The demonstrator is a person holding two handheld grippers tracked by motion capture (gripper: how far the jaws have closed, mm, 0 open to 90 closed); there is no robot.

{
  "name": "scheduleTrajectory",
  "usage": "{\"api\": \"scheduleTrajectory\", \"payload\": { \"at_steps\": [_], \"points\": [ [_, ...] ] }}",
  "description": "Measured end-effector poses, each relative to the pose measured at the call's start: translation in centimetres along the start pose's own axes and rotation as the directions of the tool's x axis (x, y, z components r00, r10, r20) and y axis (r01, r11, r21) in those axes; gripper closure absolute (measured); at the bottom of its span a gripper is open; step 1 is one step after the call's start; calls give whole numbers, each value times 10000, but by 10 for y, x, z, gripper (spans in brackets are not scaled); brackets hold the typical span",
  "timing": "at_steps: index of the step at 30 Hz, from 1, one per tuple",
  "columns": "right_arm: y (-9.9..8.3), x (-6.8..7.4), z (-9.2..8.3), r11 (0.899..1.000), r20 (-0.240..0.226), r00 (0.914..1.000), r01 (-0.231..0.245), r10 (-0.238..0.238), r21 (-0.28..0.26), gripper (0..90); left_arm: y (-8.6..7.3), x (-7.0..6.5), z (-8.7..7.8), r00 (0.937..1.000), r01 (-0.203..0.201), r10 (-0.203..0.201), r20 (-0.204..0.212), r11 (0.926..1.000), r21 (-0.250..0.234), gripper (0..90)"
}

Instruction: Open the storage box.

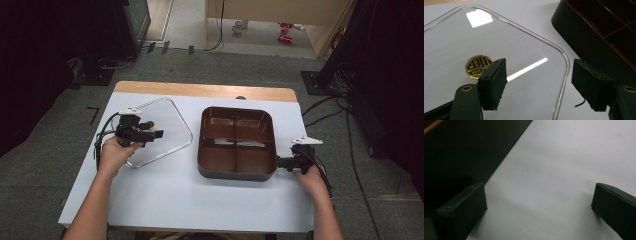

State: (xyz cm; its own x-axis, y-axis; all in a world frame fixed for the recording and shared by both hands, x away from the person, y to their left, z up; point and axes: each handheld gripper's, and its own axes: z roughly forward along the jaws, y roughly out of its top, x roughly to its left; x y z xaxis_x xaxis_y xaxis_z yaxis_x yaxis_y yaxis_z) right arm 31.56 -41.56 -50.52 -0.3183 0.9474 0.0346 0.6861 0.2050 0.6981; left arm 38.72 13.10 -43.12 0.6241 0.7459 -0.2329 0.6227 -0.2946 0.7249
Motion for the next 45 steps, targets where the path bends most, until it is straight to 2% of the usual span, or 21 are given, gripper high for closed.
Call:
{"api": "scheduleTrajectory", "payload": {
  "at_steps": [2,7,10,15,20,23,25,28,29,31,32,36,39,42,43,45],
  "points": [
    [0,0,0,10000,-2,10000,-2,2,-2,0,-2,-6,1,9998,-214,214,23,9998,50,271],
    [0,0,0,10000,-4,10000,-4,4,-3,0,-11,-17,1,9990,-57,62,442,9999,-118,266],
    [0,0,0,10000,-4,10000,-1,1,-3,0,-18,-25,3,9989,-323,329,343,9993,-192,256],
    [0,0,0,10000,-1,10000,-4,4,-2,0,-28,-37,8,9964,-764,761,385,9971,52,246],
    [0,0,0,10000,3,10000,-2,2,3,0,-35,-49,15,9959,-830,821,370,9963,240,244],
    [0,0,0,10000,-1,10000,-1,1,4,0,-41,-59,22,9874,-1434,1404,727,9889,381,244],
    [0,0,0,10000,0,10000,-3,3,4,0,-44,-65,27,9831,-1699,1657,775,9841,511,244],
    [0,0,0,10000,4,10000,-6,6,6,0,-48,-73,34,9729,-2260,2201,705,9698,915,227],
    [0,0,0,10000,3,10000,-12,12,4,0,-49,-75,36,9717,-2321,2261,677,9674,1010,227],
    [0,0,0,10000,4,10000,-3,3,-2,0,-52,-79,39,9763,-2020,1921,1002,9742,1007,232],
    [0,0,0,10000,4,10000,1,-1,-3,0,-53,-81,39,9764,-1974,1864,1091,9753,996,233],
    [0,0,0,10000,6,10000,11,-11,4,0,-56,-90,42,9748,-2045,1941,1100,9744,936,233],
    [0,0,0,10000,7,10000,15,-15,1,0,-60,-94,46,9777,-1884,1782,1114,9780,890,234],
    [0,0,0,10000,11,10000,17,-17,2,0,-63,-97,51,9776,-1916,1794,1099,9749,1130,236],
    [0,0,0,10000,11,10000,18,-18,4,0,-64,-97,52,9751,-2045,1932,1084,9732,1051,235],
    [0,0,0,10000,10,10000,16,-16,3,0,-64,-97,52,9745,-2056,1940,1125,9733,1021,229]
  ]
}}
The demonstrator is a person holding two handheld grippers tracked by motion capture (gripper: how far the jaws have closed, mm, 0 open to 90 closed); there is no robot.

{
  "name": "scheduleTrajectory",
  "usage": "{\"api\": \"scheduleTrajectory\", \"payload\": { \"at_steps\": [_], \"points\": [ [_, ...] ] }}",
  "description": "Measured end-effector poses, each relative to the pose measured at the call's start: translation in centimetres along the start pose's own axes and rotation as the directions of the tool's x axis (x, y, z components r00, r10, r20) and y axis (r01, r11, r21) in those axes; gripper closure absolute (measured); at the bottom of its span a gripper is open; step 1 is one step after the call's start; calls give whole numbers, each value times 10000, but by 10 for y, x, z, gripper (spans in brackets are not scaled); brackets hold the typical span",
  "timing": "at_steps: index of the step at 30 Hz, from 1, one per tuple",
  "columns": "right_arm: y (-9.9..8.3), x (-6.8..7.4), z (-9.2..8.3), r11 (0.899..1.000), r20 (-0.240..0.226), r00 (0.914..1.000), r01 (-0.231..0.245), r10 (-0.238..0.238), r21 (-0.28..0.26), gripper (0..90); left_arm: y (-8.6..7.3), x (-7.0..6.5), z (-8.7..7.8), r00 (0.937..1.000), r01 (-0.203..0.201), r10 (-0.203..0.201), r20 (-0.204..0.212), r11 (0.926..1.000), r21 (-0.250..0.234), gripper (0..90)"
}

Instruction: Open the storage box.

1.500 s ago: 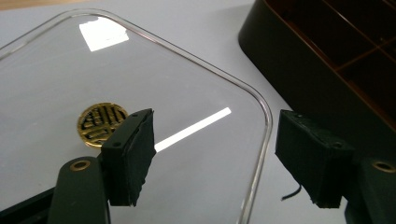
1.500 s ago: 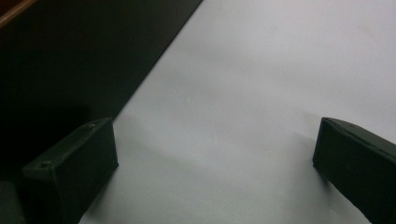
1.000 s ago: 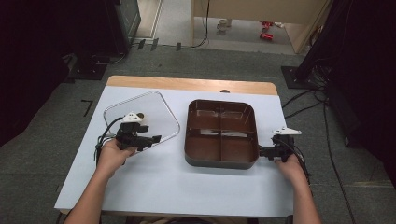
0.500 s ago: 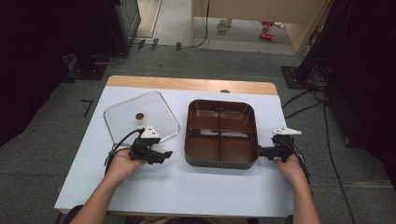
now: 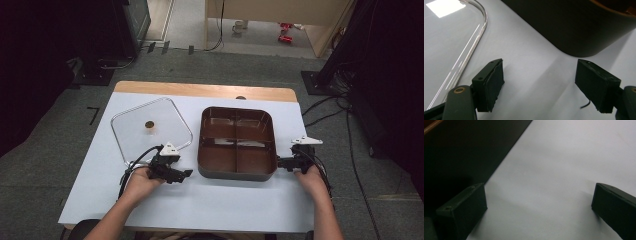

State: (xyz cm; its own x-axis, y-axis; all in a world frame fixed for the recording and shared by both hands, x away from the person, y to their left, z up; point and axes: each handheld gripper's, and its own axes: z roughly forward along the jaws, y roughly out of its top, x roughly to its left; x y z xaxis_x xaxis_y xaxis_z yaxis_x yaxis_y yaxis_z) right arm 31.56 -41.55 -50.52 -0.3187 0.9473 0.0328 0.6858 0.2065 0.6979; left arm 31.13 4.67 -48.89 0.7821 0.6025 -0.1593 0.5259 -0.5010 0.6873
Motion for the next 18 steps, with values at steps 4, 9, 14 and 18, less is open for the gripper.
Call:
{"api": "scheduleTrajectory", "payload": {
  "at_steps": [4,9,14,18],
  "points": [
    [0,0,0,10000,-2,10000,-2,2,1,0,0,2,0,9996,159,-159,229,9999,-30,218],
    [0,0,0,10000,-7,10000,-5,5,-3,0,-4,-1,1,10000,-79,80,43,9997,-227,183],
    [0,0,0,10000,-4,10000,-5,5,-1,0,-5,-6,3,9981,-570,567,-256,9983,-145,177],
    [0,0,0,10000,-2,10000,-2,2,-4,0,-5,-5,3,9988,-458,455,-187,9988,-182,176]
  ]
}}
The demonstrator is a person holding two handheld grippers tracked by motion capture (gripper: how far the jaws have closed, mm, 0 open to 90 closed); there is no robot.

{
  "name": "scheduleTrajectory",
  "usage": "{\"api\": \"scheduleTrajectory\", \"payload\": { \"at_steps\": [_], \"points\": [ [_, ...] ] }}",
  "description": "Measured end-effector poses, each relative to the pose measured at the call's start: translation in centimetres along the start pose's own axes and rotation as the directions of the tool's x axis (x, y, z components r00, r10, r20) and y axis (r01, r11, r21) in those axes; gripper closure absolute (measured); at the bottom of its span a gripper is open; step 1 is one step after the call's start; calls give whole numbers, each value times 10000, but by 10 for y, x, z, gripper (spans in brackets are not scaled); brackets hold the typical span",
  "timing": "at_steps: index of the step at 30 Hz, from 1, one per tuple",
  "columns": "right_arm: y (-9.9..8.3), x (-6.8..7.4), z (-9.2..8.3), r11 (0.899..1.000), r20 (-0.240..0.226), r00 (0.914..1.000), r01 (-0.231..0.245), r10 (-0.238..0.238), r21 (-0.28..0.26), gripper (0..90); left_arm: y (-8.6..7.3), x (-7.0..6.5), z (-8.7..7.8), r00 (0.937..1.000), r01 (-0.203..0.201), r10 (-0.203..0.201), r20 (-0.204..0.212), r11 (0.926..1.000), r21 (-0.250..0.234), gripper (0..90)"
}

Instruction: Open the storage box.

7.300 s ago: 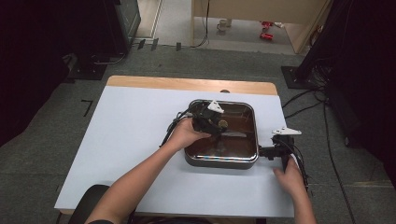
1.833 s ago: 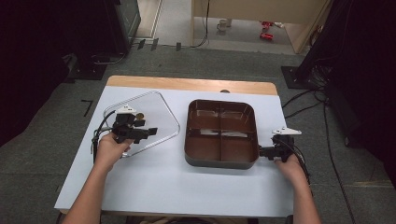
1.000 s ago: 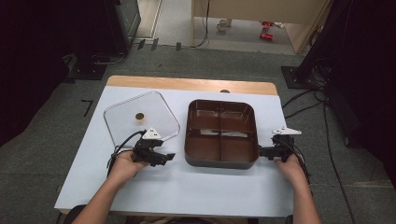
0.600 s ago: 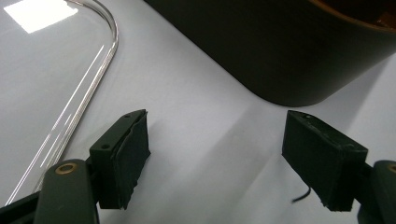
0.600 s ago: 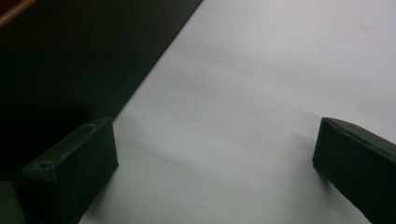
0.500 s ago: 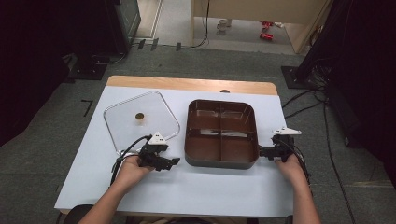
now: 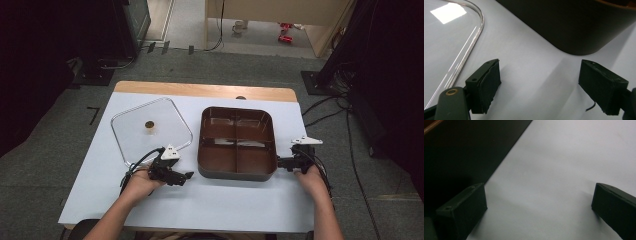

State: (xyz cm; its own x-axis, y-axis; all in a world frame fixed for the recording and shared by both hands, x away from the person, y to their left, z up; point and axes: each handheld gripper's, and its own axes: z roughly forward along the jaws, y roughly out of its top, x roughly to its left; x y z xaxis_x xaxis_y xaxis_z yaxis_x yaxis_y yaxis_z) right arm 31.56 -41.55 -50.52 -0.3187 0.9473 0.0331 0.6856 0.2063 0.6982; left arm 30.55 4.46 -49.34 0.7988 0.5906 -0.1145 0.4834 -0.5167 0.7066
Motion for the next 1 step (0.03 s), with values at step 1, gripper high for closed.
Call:
{"api": "scheduleTrajectory", "payload": {
  "at_steps": [1],
  "points": [
    [0,0,0,10000,-2,10000,-1,1,2,0,0,0,0,10000,12,-12,19,10000,-33,177]
  ]
}}
